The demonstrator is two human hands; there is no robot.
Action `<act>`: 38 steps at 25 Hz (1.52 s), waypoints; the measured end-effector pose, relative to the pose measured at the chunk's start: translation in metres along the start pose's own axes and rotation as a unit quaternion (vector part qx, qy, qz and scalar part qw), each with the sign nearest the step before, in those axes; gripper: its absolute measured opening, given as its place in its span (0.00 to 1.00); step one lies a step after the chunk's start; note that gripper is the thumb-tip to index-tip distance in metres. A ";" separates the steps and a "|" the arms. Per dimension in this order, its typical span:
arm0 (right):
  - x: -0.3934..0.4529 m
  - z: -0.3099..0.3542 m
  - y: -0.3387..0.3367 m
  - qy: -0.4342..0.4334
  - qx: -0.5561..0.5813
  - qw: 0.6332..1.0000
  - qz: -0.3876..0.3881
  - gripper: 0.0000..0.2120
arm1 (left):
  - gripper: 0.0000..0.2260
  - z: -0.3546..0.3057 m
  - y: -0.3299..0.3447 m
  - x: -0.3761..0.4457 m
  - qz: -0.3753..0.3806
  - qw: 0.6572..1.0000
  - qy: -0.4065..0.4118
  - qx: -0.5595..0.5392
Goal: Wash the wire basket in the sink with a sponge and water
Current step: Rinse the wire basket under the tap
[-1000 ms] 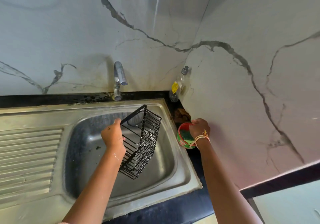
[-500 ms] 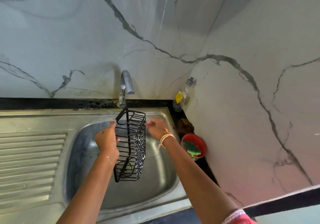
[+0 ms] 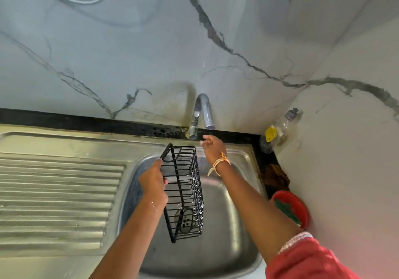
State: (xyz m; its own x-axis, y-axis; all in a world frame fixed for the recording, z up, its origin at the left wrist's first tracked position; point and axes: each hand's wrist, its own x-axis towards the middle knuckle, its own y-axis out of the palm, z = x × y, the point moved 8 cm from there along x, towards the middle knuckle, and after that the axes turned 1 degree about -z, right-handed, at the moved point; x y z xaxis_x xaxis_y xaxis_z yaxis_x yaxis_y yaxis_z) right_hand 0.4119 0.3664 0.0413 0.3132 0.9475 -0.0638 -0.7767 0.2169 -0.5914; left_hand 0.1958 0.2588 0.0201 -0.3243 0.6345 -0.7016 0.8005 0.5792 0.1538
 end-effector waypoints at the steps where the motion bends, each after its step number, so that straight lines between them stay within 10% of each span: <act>1: 0.008 0.009 0.002 -0.016 0.012 1.000 -0.008 0.12 | 0.09 -0.001 0.001 0.001 0.003 1.000 -0.007 -0.006; 6: 0.037 0.005 0.017 0.016 0.062 0.996 -0.055 0.10 | 0.08 -0.001 0.004 0.013 0.014 0.999 -0.020 -0.023; 13: 0.046 0.036 0.066 -0.130 -0.107 0.969 0.180 0.12 | 0.07 0.001 0.004 0.018 -0.003 1.000 -0.026 -0.009; 18: 0.021 0.011 0.054 0.007 0.142 0.980 0.137 0.13 | 0.08 0.006 0.016 0.018 0.029 0.998 -0.038 0.026; 26: -0.031 -0.008 -0.001 -0.029 -0.231 0.962 0.140 0.28 | 0.08 0.005 0.075 0.018 0.171 0.969 -0.009 0.177; 32: -0.075 0.017 -0.005 -0.192 -0.249 0.936 0.157 0.25 | 0.11 0.004 0.119 0.018 0.270 0.931 0.039 0.241; 38: -0.058 -0.009 -0.022 -0.098 -0.311 0.941 0.093 0.29 | 0.06 -0.003 0.123 0.031 0.301 0.908 0.082 0.278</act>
State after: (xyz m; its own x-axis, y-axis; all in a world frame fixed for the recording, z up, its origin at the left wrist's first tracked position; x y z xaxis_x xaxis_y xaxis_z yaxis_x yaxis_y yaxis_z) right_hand 0.4161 0.3047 0.0513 0.0490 0.9938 -0.1001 -0.3184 -0.0795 -0.9446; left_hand 0.2828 0.3515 0.0196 0.2230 0.8449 -0.4861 0.9736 -0.2174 0.0688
